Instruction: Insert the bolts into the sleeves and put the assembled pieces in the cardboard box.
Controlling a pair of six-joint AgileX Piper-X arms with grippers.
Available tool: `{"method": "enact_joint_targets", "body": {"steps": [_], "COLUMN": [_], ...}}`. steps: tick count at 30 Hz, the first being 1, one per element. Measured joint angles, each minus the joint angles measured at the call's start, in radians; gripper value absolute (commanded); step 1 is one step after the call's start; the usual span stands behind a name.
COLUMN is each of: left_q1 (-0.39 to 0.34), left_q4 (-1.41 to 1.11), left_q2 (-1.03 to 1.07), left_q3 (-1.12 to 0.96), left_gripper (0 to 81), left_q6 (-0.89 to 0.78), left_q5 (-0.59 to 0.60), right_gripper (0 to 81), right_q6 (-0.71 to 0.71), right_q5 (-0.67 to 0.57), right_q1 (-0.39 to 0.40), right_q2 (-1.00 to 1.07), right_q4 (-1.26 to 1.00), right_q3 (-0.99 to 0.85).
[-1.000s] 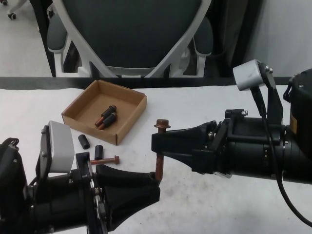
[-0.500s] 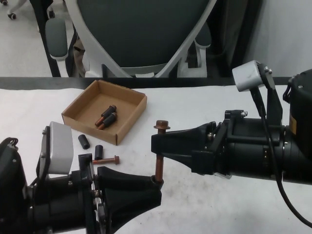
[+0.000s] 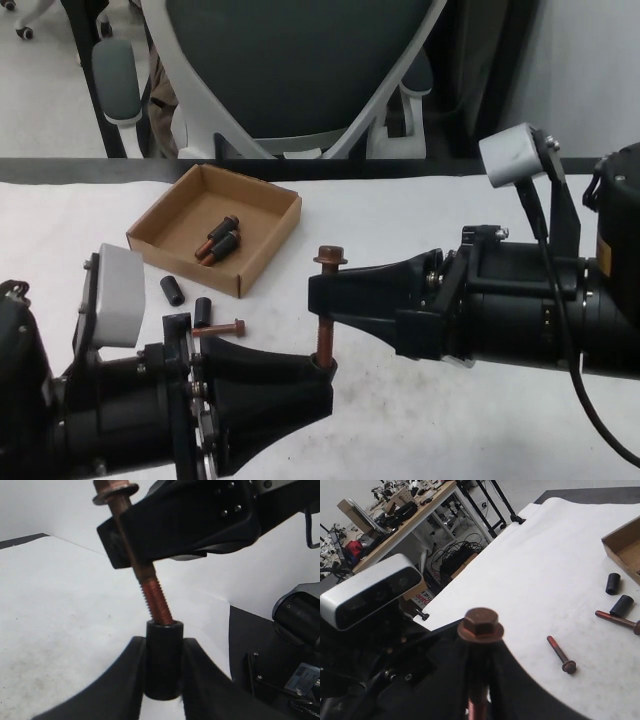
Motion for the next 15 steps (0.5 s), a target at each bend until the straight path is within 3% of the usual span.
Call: {"method": "enact_joint_targets", "body": {"steps": [15], "left_q1": [-0.003], "left_q4": [-0.136], "left_q2": [0.000], "left_q3": [0.003], "left_gripper": [0.8], "left_q6": [-0.347], "left_q5": [-0.133], "right_gripper": [0.3], "right_q6": [0.001], "right_q5": [0.008], "right_q1": [0.002], "right_q2": [-0.004], "right_q4": [-0.006], "right_q3": [0.003]}}
